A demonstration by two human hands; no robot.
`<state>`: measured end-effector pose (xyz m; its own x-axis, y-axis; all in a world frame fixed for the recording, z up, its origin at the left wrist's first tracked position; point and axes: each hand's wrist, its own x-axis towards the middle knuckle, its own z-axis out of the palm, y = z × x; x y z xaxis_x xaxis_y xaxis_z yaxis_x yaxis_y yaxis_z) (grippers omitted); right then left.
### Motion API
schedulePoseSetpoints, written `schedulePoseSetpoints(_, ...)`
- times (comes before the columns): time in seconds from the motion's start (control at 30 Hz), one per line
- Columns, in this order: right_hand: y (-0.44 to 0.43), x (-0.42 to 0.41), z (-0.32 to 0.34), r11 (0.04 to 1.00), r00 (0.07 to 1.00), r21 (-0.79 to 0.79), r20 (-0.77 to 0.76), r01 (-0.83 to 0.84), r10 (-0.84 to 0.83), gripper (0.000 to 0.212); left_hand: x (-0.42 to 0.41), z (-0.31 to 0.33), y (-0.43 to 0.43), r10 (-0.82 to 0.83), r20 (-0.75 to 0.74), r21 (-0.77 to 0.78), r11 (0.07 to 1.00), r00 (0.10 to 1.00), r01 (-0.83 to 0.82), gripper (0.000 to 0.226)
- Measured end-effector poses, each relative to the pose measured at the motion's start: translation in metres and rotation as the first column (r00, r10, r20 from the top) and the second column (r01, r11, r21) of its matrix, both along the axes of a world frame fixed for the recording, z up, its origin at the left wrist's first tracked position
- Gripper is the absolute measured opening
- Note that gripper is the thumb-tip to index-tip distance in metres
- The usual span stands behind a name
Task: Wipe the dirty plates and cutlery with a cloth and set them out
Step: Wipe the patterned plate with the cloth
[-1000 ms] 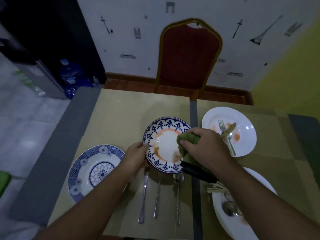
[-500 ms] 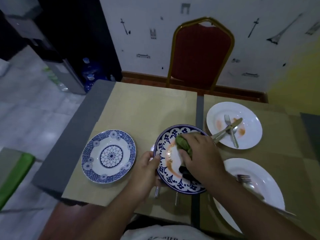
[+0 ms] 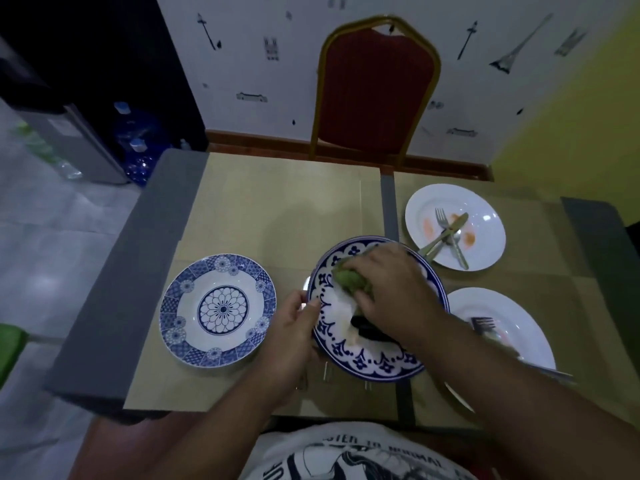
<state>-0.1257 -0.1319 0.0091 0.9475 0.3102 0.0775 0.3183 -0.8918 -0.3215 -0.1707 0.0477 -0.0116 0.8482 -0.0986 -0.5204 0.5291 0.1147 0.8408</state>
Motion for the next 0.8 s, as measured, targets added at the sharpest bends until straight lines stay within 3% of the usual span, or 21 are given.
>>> schedulePoseSetpoints(0.13, -0.012, 0.001, 0.002, 0.985, 0.99, -0.104, -0.017, 0.138, -0.141, 0.037, 0.003, 0.002, 0.01, 0.065, 0.005, 0.016, 0.998, 0.998, -0.065, 0.02)
schedulePoseSetpoints(0.23, 0.005, -0.007, 0.001, 0.99, 0.991, 0.028, -0.021, 0.136, -0.135, 0.039, 0.005, 0.005, 0.006, 0.003, -0.002, -0.004, 1.0, 1.0, -0.003, 0.02)
schedulePoseSetpoints(0.4, 0.012, -0.02, -0.002, 0.972, 0.937, 0.048, -0.258, -0.232, 0.236, 0.042, 0.007, 0.005, 0.009, 0.019, -0.025, -0.012, 1.0, 1.0, -0.019, 0.024)
schedulePoseSetpoints(0.57, -0.021, -0.037, 0.004, 0.921, 0.828, 0.061, -0.416, -0.385, 0.375, 0.063, 0.005, -0.001, 0.007, 0.001, -0.038, 0.043, 0.999, 0.999, 0.001, 0.023)
schedulePoseSetpoints(0.7, -0.007, -0.034, 0.009, 0.932, 0.863, 0.046, -0.364, -0.359, 0.35, 0.058, 0.004, -0.003, 0.003, -0.03, -0.042, 0.006, 1.0, 0.999, 0.03, 0.025)
schedulePoseSetpoints(0.8, 0.008, -0.012, 0.007, 0.983, 0.957, 0.056, -0.225, -0.178, 0.186, 0.04, 0.004, 0.0, 0.001, -0.061, 0.003, 0.031, 0.998, 0.998, 0.061, 0.025)
